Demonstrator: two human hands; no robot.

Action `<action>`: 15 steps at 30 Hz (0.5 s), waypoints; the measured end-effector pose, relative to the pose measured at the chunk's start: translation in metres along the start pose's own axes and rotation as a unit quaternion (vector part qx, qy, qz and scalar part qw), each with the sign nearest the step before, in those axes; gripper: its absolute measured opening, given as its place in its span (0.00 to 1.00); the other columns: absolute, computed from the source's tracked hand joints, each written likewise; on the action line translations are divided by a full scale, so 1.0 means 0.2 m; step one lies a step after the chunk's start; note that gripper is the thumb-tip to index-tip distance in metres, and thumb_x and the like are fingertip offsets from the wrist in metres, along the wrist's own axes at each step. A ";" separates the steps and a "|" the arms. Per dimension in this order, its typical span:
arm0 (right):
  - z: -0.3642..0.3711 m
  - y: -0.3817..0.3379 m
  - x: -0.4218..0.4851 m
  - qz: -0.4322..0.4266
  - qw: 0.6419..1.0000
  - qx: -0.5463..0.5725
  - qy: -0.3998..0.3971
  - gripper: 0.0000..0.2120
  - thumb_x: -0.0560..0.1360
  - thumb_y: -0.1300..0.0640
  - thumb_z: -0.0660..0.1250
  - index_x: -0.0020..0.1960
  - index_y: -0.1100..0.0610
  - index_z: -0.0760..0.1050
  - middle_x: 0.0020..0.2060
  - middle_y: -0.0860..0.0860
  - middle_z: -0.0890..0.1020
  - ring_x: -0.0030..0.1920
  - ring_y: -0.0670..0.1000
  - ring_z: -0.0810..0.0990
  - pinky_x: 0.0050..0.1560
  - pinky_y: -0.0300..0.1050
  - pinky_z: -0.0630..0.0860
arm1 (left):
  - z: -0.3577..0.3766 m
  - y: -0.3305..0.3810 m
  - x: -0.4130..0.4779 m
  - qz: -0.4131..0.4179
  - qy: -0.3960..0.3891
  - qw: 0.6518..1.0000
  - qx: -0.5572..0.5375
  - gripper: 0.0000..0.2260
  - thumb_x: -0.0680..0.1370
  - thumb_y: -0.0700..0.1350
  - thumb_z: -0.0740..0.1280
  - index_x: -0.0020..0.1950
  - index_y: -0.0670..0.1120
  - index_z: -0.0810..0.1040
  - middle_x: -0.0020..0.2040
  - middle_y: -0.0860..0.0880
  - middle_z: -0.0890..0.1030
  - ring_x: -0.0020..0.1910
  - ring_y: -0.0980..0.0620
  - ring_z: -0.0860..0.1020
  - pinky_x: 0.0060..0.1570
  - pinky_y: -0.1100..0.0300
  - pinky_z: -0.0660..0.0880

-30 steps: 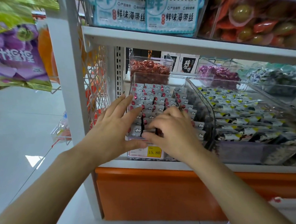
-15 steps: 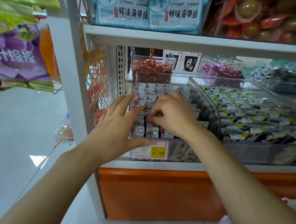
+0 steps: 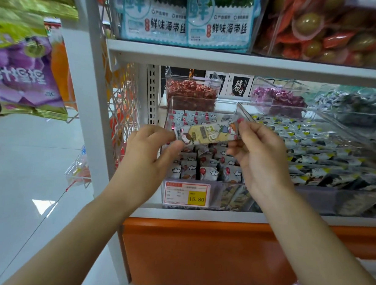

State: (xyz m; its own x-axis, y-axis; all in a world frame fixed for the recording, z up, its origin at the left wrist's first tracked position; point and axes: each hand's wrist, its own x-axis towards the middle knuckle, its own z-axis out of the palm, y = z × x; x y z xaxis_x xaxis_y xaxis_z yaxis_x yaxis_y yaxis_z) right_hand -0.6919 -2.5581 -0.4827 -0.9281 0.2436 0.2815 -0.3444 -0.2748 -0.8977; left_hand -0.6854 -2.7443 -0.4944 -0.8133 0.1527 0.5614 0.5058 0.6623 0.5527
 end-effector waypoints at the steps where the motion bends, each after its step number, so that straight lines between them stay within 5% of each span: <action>1: 0.00 0.00 -0.01 0.019 0.999 0.026 -0.005 0.07 0.78 0.63 0.62 0.42 0.61 0.76 0.29 0.46 0.79 0.28 0.44 0.77 0.31 0.37 0.76 | 0.00 0.00 0.00 -0.016 -0.002 0.999 -0.044 0.09 0.78 0.51 0.60 0.42 0.49 0.76 0.43 0.51 0.75 0.45 0.60 0.71 0.43 0.72 0.63; 3: 0.00 -0.01 -0.02 0.053 0.997 0.059 -0.015 0.06 0.76 0.65 0.63 0.42 0.62 0.77 0.30 0.48 0.80 0.30 0.45 0.79 0.31 0.36 0.77 | 0.00 0.01 0.01 -0.088 -0.009 0.980 -0.176 0.12 0.79 0.49 0.59 0.40 0.46 0.76 0.35 0.47 0.75 0.32 0.61 0.71 0.33 0.73 0.67; 5: -0.01 -0.01 -0.03 0.080 0.994 0.074 -0.033 0.05 0.74 0.67 0.63 0.43 0.62 0.77 0.30 0.49 0.82 0.30 0.46 0.80 0.31 0.36 0.77 | -0.01 0.01 0.01 -0.157 -0.002 0.944 -0.291 0.11 0.80 0.48 0.59 0.45 0.44 0.78 0.37 0.46 0.79 0.31 0.57 0.74 0.29 0.68 0.70; 11: -0.03 -0.02 -0.03 0.156 0.978 0.107 -0.084 0.13 0.68 0.71 0.65 0.52 0.66 0.75 0.32 0.54 0.83 0.33 0.50 0.83 0.33 0.36 0.79 | -0.03 0.01 0.02 -0.205 0.066 0.898 -0.384 0.07 0.79 0.41 0.62 0.42 0.43 0.74 0.35 0.46 0.79 0.29 0.57 0.78 0.27 0.67 0.73; 15: -0.03 -0.02 -0.03 0.164 0.973 0.141 -0.085 0.12 0.61 0.69 0.66 0.45 0.64 0.77 0.32 0.56 0.84 0.33 0.51 0.84 0.31 0.35 0.78 | -0.04 0.02 0.02 -0.245 0.060 0.850 -0.462 0.09 0.79 0.39 0.62 0.38 0.43 0.71 0.28 0.48 0.78 0.24 0.57 0.74 0.27 0.67 0.73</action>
State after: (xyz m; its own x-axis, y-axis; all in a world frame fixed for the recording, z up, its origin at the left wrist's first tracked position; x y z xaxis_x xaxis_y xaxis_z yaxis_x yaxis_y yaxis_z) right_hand -0.6837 -2.5532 -0.4829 -0.9963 -0.0516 0.0685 -0.0277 -0.5617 -0.8269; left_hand -0.6852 -2.7466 -0.4856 -0.9843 -0.0885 0.1530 0.1702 -0.2421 0.9552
